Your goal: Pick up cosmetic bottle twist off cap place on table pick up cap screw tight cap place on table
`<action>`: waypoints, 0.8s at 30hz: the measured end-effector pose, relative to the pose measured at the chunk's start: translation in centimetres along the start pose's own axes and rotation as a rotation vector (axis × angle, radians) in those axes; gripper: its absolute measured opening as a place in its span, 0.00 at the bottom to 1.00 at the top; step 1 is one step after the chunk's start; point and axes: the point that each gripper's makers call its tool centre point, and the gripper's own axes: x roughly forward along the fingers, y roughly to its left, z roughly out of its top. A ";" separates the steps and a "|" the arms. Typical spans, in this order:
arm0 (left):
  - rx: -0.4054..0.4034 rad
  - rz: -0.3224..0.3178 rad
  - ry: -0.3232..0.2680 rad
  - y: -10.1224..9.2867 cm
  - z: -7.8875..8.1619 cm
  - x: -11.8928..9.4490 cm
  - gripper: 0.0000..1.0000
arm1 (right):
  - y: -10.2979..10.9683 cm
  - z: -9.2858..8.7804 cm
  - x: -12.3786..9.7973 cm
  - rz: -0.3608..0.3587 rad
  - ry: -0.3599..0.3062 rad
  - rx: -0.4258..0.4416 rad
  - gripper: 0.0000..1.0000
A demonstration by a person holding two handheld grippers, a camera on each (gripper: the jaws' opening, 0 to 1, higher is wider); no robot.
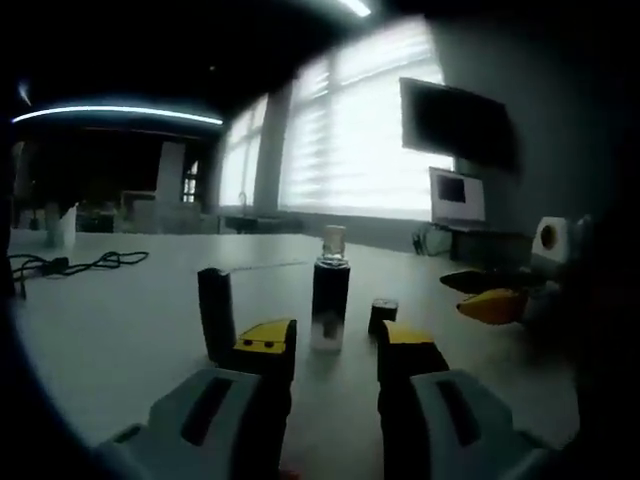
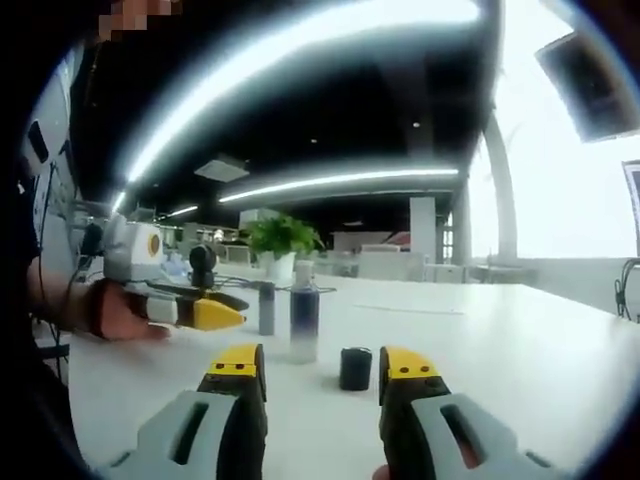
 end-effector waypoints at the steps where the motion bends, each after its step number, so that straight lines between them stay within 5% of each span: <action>1: -0.001 0.001 0.003 0.0 0.0 0.2 0.23 | 0.0 0.0 0.0 -0.001 0.001 -0.002 0.39; 24: -0.011 0.019 0.005 0.5 -0.1 4.6 0.22 | -0.4 0.0 -0.1 -0.007 -0.003 0.002 0.38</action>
